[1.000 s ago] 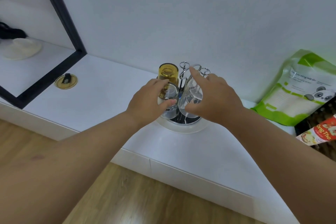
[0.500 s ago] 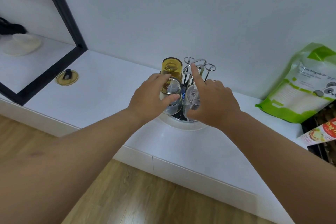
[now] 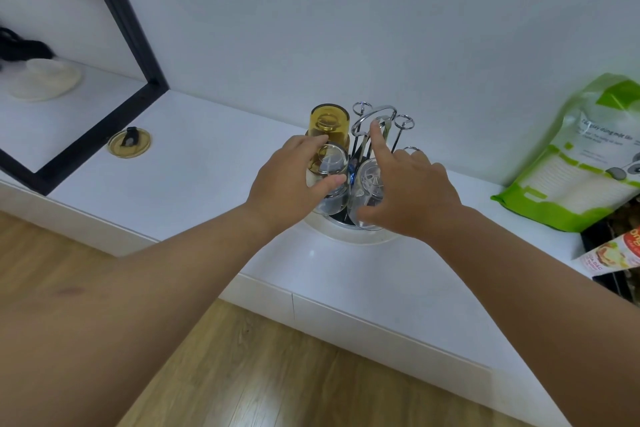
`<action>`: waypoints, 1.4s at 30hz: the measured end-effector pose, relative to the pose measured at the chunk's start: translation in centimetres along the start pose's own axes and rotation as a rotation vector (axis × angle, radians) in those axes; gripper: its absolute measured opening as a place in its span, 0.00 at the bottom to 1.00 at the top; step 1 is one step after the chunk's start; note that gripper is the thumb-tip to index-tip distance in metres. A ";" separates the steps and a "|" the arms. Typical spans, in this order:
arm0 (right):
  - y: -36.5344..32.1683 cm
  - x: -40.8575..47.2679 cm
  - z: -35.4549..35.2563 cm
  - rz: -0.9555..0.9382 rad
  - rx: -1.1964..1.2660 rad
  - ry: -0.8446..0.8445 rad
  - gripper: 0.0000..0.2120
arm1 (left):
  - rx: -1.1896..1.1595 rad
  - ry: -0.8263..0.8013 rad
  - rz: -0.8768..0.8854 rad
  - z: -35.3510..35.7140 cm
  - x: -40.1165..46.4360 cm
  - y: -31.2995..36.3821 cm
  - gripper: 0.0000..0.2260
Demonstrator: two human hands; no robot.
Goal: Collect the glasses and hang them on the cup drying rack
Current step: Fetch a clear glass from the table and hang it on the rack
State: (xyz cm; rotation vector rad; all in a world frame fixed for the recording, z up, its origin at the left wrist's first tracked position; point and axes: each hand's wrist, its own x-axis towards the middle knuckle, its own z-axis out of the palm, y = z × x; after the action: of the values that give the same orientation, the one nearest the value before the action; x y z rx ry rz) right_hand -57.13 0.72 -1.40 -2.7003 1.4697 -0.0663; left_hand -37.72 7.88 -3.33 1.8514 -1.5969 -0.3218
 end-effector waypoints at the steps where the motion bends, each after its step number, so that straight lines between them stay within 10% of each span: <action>1: 0.0 0.0 -0.1 0.001 0.005 -0.010 0.61 | 0.001 -0.001 -0.002 0.0 0.0 0.0 0.31; 30: 1.9 -5.0 -3.3 0.038 0.288 -0.046 0.56 | 0.056 -0.083 0.044 -3.3 -3.9 2.5 0.22; 42: -1.8 -1.7 -2.4 0.086 0.214 0.039 0.51 | 0.023 -0.226 -0.114 -4.2 3.5 -1.0 0.36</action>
State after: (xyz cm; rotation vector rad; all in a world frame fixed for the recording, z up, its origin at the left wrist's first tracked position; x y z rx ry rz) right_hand -56.71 2.98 1.11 -2.4782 1.4926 -0.2581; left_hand -33.71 5.92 0.01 1.9852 -1.6507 -0.5831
